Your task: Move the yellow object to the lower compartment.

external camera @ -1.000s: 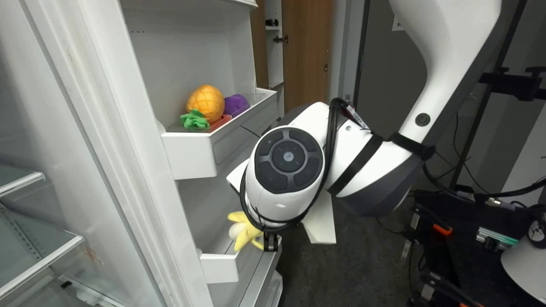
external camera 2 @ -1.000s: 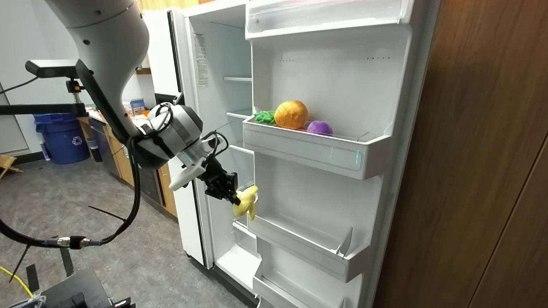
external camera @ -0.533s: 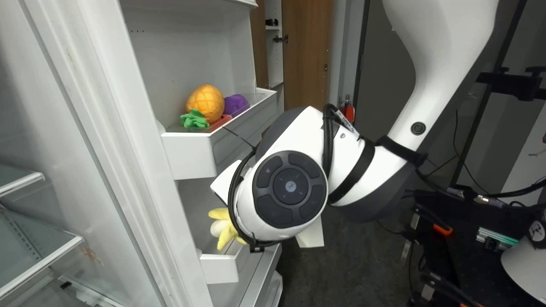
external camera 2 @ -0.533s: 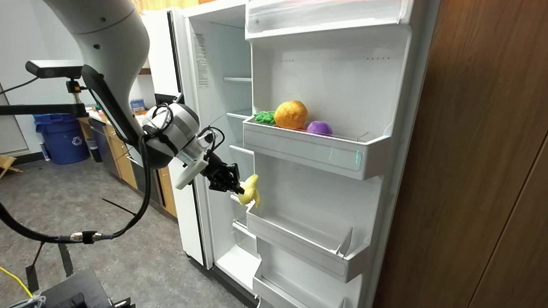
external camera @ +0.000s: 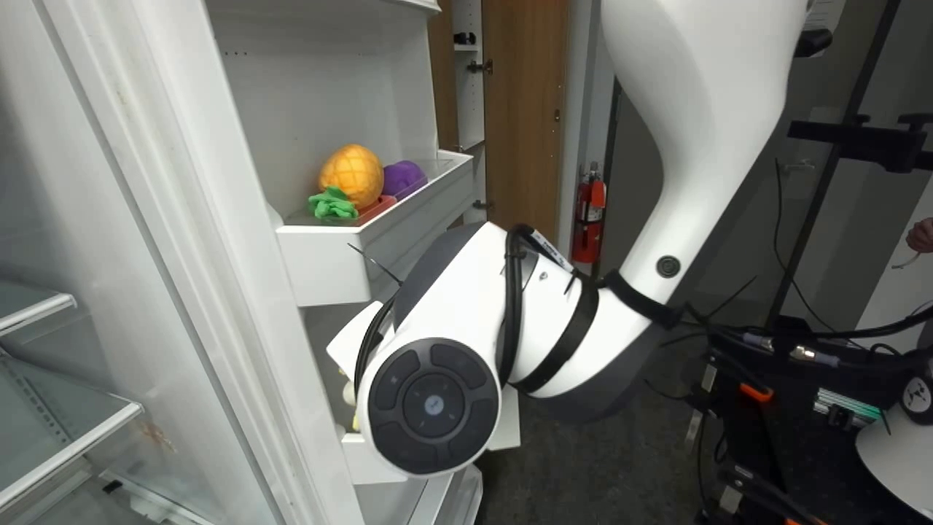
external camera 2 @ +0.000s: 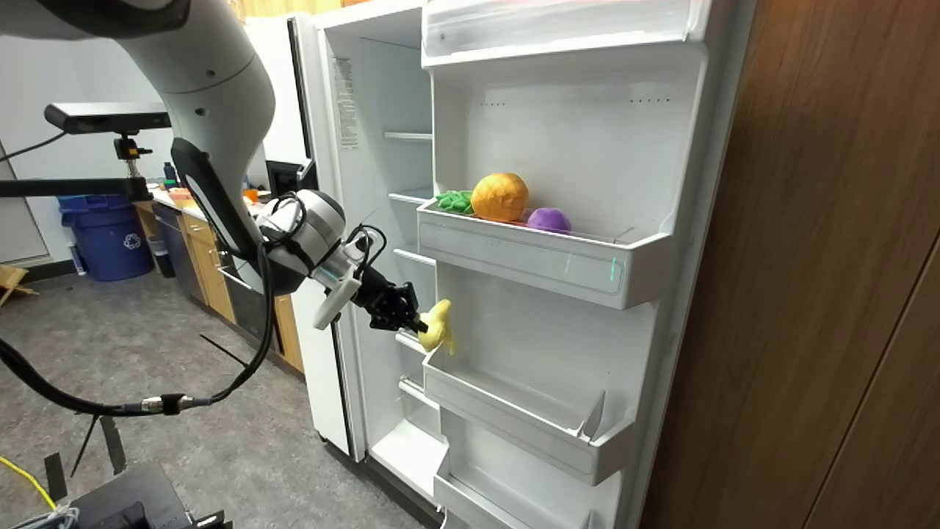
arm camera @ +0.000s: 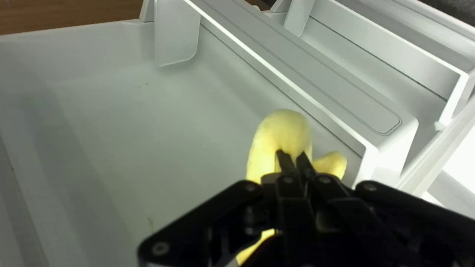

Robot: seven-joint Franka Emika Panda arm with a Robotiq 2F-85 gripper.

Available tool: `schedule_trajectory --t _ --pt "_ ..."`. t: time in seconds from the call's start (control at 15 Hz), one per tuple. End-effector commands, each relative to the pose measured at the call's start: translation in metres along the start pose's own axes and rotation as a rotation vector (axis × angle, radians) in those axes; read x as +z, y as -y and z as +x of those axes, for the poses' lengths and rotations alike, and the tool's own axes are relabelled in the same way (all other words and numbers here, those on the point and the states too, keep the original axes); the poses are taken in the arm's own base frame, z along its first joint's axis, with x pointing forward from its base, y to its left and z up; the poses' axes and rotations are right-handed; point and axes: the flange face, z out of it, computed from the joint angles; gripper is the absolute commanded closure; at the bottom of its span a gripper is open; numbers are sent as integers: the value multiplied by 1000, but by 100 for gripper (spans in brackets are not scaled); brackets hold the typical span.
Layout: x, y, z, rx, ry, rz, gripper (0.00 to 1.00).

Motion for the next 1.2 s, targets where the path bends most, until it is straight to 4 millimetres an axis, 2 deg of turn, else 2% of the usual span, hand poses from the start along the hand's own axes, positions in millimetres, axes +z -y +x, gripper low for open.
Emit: schedule_trajectory --t 0.0,0.67,0.73,0.8,1.13 --pt "18 0 11 30 23 -19 99" --pt "47 -22 -6 57 60 -18 99" --pt "50 -25 -8 68 73 -14 89" --pt "52 -27 -9 74 80 -13 68" --pt "54 -33 -8 88 87 -14 31"
